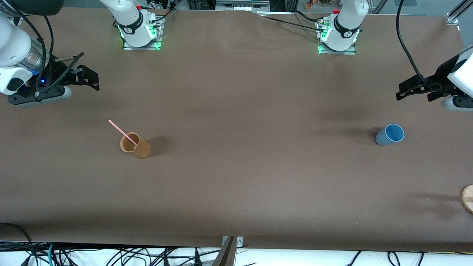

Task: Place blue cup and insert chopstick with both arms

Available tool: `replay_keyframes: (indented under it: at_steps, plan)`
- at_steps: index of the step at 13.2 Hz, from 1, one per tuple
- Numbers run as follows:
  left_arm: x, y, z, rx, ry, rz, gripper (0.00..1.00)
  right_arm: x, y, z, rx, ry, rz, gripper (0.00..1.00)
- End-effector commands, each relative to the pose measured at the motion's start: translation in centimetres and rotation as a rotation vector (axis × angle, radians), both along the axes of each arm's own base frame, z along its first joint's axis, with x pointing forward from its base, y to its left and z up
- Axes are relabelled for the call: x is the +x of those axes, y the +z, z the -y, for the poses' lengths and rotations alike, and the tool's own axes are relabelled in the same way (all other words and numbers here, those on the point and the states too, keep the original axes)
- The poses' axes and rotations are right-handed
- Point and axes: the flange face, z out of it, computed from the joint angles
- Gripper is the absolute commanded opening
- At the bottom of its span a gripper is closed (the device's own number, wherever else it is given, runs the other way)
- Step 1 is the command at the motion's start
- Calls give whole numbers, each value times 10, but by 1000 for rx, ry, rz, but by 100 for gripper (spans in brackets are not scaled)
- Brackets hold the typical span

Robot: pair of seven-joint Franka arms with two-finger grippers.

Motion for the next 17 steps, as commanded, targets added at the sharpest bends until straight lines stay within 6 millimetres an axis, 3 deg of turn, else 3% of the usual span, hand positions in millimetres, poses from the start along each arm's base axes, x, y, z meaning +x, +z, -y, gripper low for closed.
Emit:
replay_keyframes:
  at_steps: [1,8,12,14,17]
  plan:
    - [3,6,3,30,-26,7,100,-11,3,1,17,-7,-4,100]
    - [3,6,2,28,-24,7,100,-11,1,1,17,-6,-9,100]
    - [8,-8,0,29,-26,-18,100,-11,0,1,17,-6,-10,100]
    - [21,-33,4,40,-34,-54,100,-11,0,1,18,-4,-11,100]
    - [43,-90,-1,86,-39,-130,100,-12,0,1,18,-4,-12,100]
